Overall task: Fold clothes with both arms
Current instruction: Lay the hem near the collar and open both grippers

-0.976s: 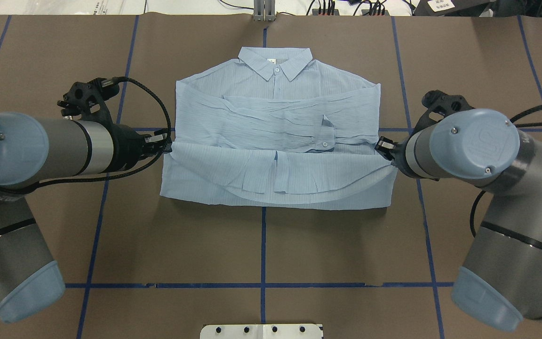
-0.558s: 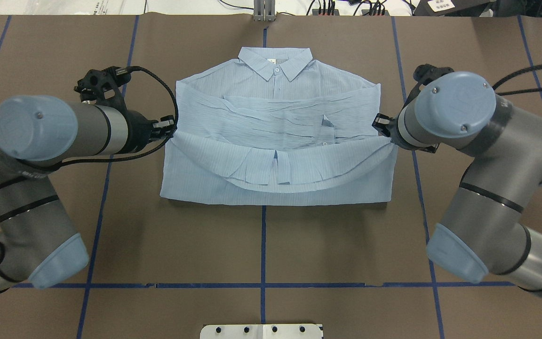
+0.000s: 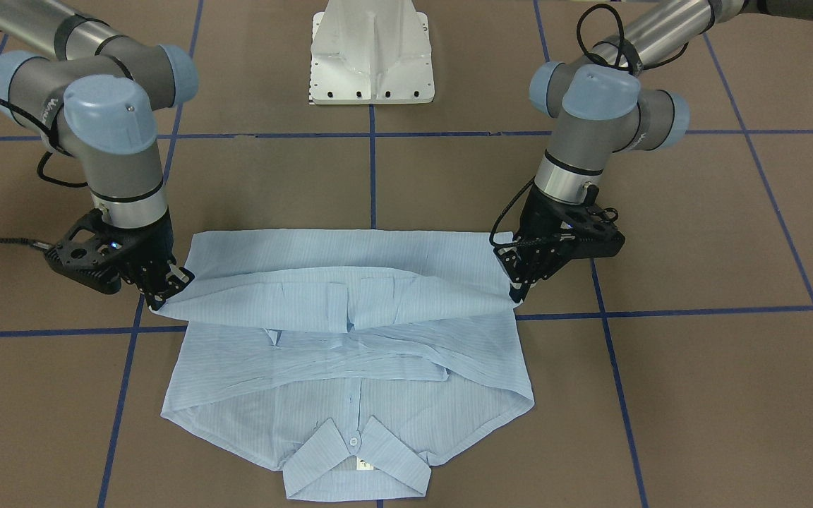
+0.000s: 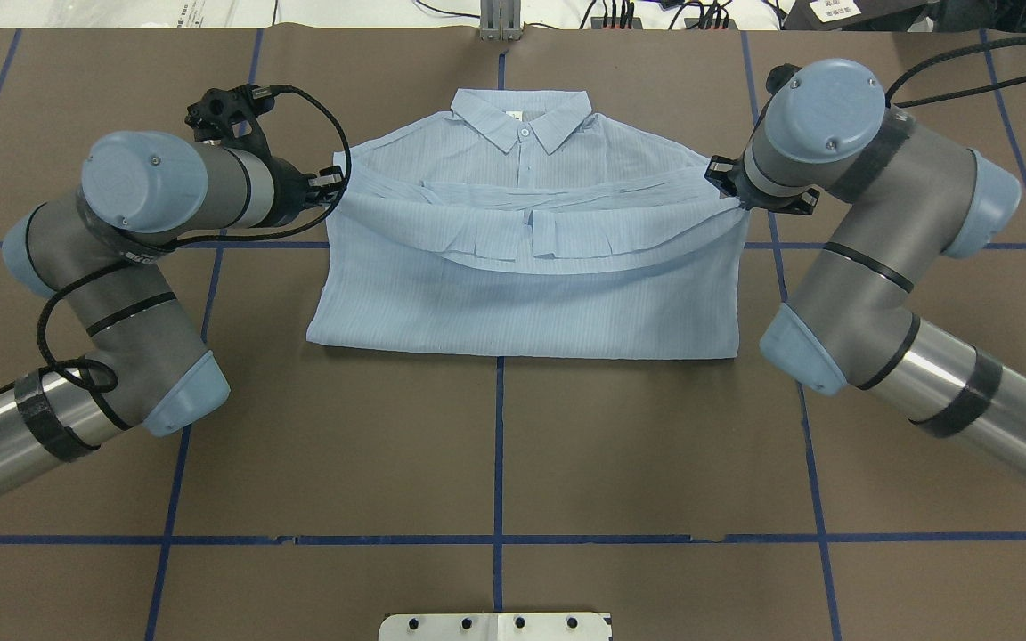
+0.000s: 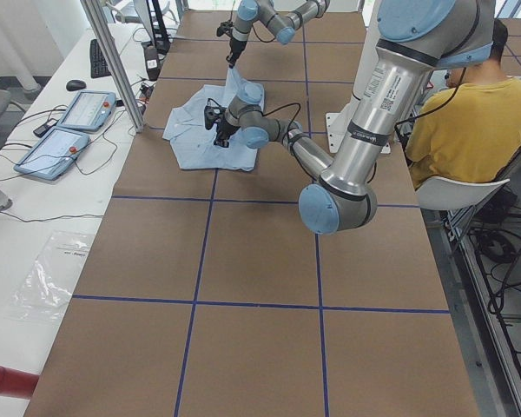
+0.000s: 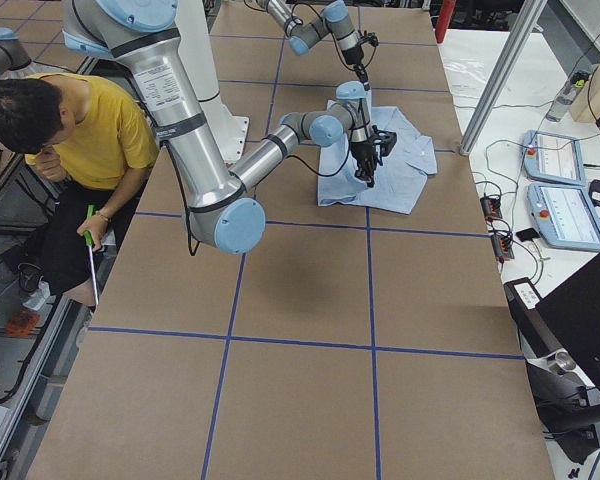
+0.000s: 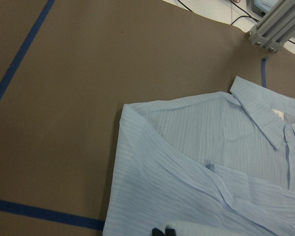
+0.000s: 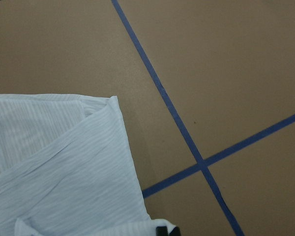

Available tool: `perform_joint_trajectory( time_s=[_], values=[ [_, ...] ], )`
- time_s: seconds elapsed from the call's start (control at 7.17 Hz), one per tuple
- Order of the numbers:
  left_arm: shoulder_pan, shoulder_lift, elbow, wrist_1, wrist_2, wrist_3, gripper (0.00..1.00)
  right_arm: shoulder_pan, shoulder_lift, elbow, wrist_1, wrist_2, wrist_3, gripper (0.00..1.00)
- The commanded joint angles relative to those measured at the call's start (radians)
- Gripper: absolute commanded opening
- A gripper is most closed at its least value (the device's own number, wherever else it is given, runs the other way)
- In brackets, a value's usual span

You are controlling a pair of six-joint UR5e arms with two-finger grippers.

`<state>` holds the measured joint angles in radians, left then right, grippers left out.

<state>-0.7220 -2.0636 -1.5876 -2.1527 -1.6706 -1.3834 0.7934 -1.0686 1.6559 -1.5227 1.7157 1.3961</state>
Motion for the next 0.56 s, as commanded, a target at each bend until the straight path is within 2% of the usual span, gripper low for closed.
perform_joint_trajectory(
  time_s=[0.0, 0.28, 0.42],
  values=[
    [-0.02, -0.036, 0.111, -0.077, 0.002, 0.03, 0.0, 0.01, 0.059, -0.157, 0.103, 0.005, -0.009, 0.0],
    [-0.03, -0.09, 0.285, -0.229, 0.044, 0.049, 0.0, 0.013, 0.116, -0.269, 0.153, 0.005, -0.016, 0.0],
    [-0.03, -0.13, 0.354, -0.254, 0.051, 0.069, 0.0, 0.015, 0.119, -0.303, 0.177, 0.005, -0.019, 0.0]
  ],
)
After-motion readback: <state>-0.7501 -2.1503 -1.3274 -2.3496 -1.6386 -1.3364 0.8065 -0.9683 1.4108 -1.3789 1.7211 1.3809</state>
